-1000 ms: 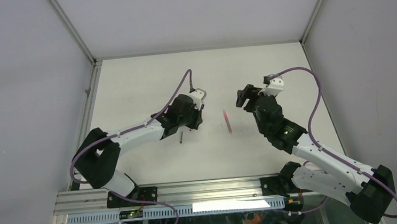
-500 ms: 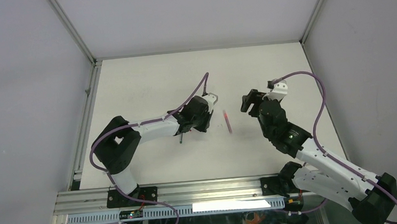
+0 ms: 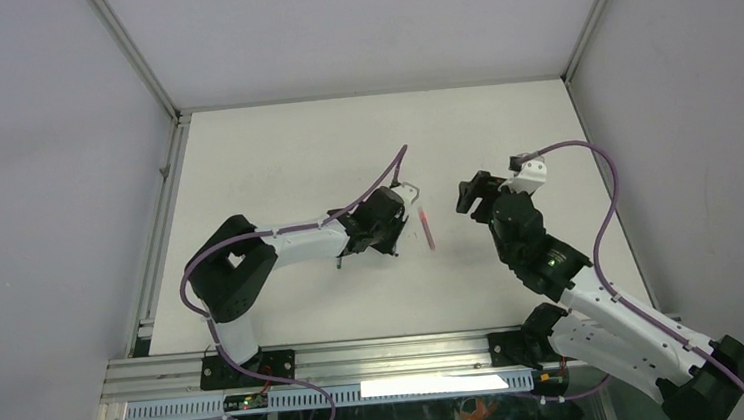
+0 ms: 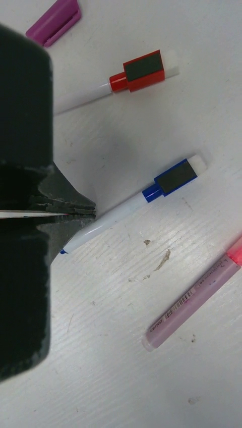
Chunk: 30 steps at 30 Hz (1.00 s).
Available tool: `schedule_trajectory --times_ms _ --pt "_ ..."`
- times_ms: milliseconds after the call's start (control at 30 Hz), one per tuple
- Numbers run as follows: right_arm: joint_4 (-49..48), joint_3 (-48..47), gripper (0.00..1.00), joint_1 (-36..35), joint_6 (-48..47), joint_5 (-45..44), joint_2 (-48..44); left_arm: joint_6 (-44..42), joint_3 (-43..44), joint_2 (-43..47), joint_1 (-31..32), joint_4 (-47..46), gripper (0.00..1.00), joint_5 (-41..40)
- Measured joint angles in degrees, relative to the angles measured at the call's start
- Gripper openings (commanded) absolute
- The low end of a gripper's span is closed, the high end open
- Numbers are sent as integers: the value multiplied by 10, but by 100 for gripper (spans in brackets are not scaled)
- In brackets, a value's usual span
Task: Insert the pens into the pen caps
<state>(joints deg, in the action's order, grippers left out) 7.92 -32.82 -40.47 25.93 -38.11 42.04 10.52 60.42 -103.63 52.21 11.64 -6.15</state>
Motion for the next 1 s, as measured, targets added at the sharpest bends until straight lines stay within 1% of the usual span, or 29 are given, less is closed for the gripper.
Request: schedule_trajectory --times_ms 133,167,200,267,300,333,367,400,433,500,567,667,733,833,900,1000 --pt "0 1 73 2 2 0 -11 4 5 -2 3 4 0 -15" --pt "0 1 73 2 2 4 -11 6 5 -2 3 5 4 -22" --pt "0 1 73 2 2 7 -11 7 5 -2 3 6 11 -29" --pt "-1 5 73 3 3 16 -11 8 5 -2 3 9 19 -49" --pt "-2 7 74 3 3 18 -11 9 5 0 3 10 25 -57" --pt "-1 9 77 3 3 24 -10 10 5 3 3 16 34 -74" --pt "-3 10 80 3 2 31 -9 10 5 9 3 21 47 -89" --pt "-4 10 83 3 0 42 -6 10 5 17 3 27 55 -103" --pt "-8 10 86 3 -1 51 -2 6 5 26 3 31 69 -116" --pt "-14 9 91 4 -4 85 21 1 2 58 3 37 77 -149" --pt "-11 0 94 5 -5 112 49 -8 -3 88 3 35 80 -172" --pt "6 -43 96 5 -5 156 129 -21 -35 158 -11 16 83 -211" --pt "12 -60 97 5 -5 167 151 -25 -56 190 -30 -1 84 -209" --pt "19 -91 97 6 -6 183 180 -26 -102 254 -88 -24 87 -199" --pt "22 -106 97 8 -6 189 191 -26 -127 296 -138 -41 87 -186" --pt "25 -137 97 16 -8 196 212 -25 -146 342 -211 -60 87 -145"
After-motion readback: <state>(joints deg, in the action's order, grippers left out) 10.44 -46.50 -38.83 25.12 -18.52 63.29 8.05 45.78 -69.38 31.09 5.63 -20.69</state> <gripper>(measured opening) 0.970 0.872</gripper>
